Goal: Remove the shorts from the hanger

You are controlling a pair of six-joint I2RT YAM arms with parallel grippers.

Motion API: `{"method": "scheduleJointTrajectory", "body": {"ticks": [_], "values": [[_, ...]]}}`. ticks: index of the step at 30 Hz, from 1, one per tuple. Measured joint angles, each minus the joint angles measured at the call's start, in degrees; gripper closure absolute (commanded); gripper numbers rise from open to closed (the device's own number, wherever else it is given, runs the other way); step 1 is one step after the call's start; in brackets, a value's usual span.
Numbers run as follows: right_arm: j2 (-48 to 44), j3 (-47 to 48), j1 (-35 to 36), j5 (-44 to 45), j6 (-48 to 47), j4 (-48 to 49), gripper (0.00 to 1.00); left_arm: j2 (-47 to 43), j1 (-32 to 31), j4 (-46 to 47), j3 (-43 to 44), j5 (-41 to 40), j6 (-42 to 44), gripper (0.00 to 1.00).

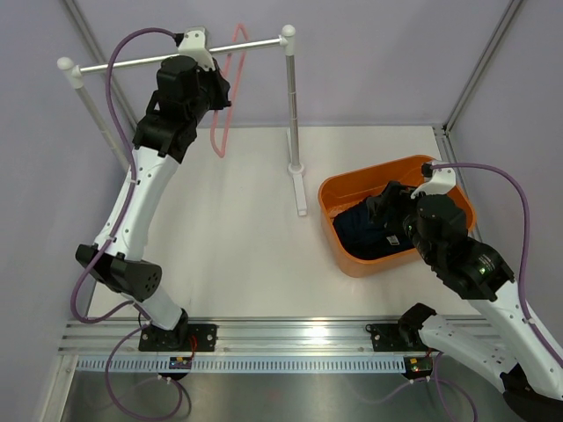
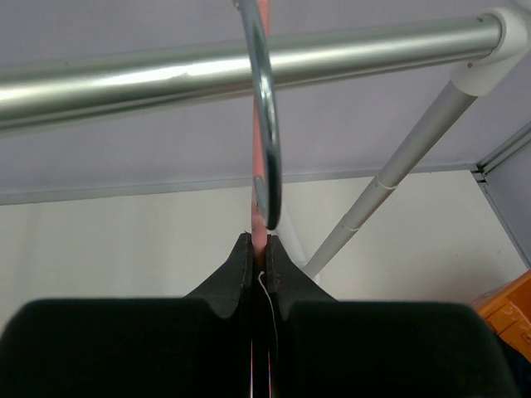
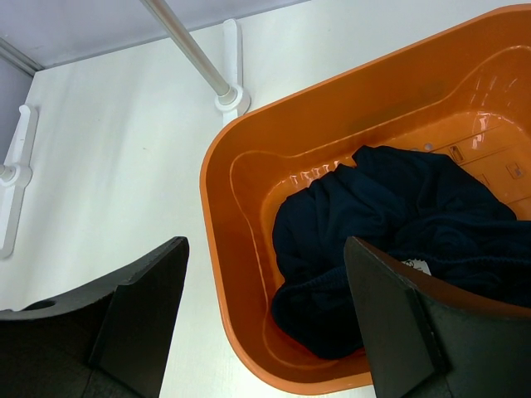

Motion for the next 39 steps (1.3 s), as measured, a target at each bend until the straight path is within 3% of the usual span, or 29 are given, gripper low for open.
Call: {"method": "scheduleJointTrajectory", "body": {"ticks": [10, 18, 25, 30, 31, 35, 39], "values": [[0.07, -0.11, 0.00, -0.31, -0.07, 1.33, 0.16, 5.90, 2.27, -2.47, 9.18, -0.37, -0.50, 1.00], [1.44, -0.26, 0.00, -0.59, -0.11, 2.60, 0.16, 10.99, 4.09, -4.20, 9.68, -0.22, -1.38, 1.00], [1.49, -1.51, 0.00, -1.42, -0.09, 3.02, 0.16, 10.38, 4.46, -0.76, 6.95, 0.00, -1.99, 0.99], [1.25, -2.03, 0.00, -1.44, -0.07, 3.02, 0.16, 7.93, 4.46, 0.98, 3.21, 0.33, -1.97, 0.82], [1.14, -2.08, 0.00, -1.44, -0.07, 2.97, 0.16, 7.21, 4.46, 0.96, 2.25, 0.33, -2.19, 0.72], [0.57, -2.08, 0.00, -1.44, -0.07, 2.97, 0.15, 5.88, 4.57, 0.68, 0.44, 0.26, -1.90, 0.59], [-0.24, -2.19, 0.00, -1.42, -0.07, 2.99, 0.15, 3.58, 4.57, 0.11, -1.77, 0.20, -1.51, 0.33]]}}
